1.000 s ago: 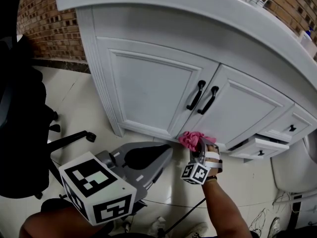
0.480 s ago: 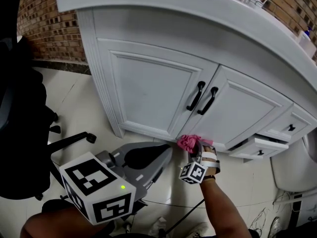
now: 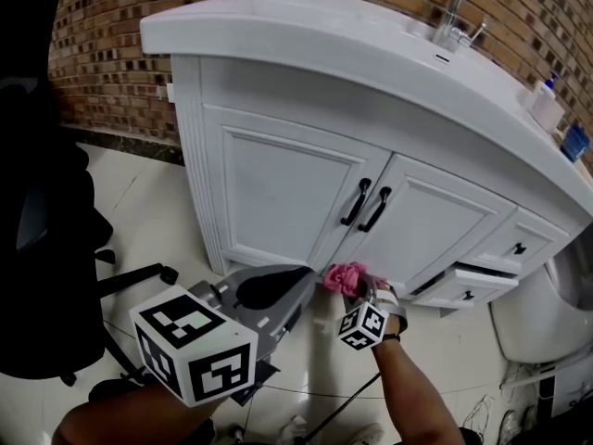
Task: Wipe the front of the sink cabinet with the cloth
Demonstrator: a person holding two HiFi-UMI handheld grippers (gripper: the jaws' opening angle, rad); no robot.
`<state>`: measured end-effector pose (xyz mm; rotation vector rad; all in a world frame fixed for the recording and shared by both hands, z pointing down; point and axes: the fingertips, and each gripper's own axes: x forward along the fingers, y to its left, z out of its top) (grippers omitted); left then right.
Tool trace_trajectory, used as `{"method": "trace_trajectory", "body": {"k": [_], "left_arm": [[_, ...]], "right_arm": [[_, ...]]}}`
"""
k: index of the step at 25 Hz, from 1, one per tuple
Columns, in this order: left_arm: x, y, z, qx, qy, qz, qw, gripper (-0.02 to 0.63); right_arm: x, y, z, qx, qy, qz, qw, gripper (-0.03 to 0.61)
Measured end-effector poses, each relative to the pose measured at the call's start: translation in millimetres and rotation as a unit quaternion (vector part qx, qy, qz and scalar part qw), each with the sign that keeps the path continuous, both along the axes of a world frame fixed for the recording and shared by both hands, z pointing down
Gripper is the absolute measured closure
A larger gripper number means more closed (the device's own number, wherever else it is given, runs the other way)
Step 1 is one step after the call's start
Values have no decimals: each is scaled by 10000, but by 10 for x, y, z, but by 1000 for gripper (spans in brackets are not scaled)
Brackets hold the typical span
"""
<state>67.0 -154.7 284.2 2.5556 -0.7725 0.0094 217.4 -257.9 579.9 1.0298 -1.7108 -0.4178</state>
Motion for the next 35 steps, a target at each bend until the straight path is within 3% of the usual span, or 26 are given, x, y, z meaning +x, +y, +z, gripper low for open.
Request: {"method": "trace_trajectory", "body": {"k": [3,6,10,14,20,27,31,35], "left_arm": [[-76,28,-141,537,-216,-63,9983,611],[-171,46,-281,1128,-533,-154,9921,611],[-223,32,-378,1130,-399,-230,9925,611],[-196,53,-445,1106,-218,-241,9933,611],[-198,26,-449,1073,-131,-281,9937,611],[-370,52,-727,1148,102,-247,9930,611],[-575,-72,-801,1461,-275,-475,9877,611],[-588,-159,-539,1397,-794,-492,9858,611]], "right_arm": [[-342,135,-590,689,-292,-345,9966,425],[-757,290,-1460,1554,-564,-743,9834,425],[-996,371,-2566,2593,-771,-870,9588,425],[-862,223,-3340,3295,-632,-612,9400,425],[-746,-165,-3911,3724,-275,-295,9272,425],[-724,-331,-3637,3669,-247,-116,9299,425],[-717,-364,-3416,3503,-316,-47,9361,425],[-748,-354,-3255,3296,-677,-7,9417,425]]}}
